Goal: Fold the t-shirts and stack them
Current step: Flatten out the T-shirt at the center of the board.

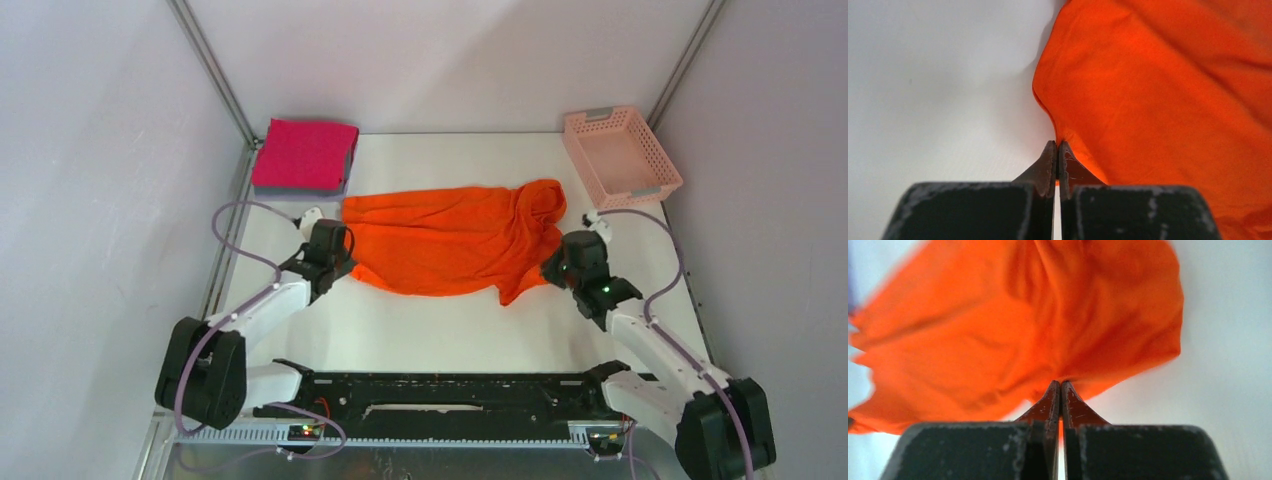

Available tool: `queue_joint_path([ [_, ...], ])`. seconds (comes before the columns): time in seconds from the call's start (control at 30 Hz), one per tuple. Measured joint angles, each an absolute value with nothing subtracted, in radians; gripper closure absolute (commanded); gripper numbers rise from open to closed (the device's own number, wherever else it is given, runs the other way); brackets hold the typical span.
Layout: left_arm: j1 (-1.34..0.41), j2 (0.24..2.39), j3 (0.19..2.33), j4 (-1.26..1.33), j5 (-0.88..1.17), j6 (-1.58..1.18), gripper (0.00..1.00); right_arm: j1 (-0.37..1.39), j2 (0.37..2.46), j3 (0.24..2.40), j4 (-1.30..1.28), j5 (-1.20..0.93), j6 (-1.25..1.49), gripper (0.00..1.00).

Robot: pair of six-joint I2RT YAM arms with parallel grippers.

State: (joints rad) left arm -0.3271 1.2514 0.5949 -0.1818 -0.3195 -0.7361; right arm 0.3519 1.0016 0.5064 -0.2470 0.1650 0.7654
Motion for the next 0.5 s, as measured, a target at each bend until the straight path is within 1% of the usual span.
queue_joint_path([
  [0.13,-0.327,1.163,0.687,-0.223,-0.345,-0.708,1.0,0.295,0.899,0.6,-0.209,0.183,0.725,1.0],
  [0.27,-0.328,0.982,0.796,-0.232,-0.372,-0.677,1.0,0.242,0.764,0.722,-0.193,0.204,0.683,1.0],
  [0.4,-0.328,0.799,0.886,-0.245,-0.392,-0.647,1.0,0.236,0.645,0.857,-0.194,0.224,0.631,1.0],
  [0.5,-0.328,0.691,0.945,-0.262,-0.397,-0.628,1.0,0.236,0.597,0.962,-0.212,0.233,0.593,1.0],
])
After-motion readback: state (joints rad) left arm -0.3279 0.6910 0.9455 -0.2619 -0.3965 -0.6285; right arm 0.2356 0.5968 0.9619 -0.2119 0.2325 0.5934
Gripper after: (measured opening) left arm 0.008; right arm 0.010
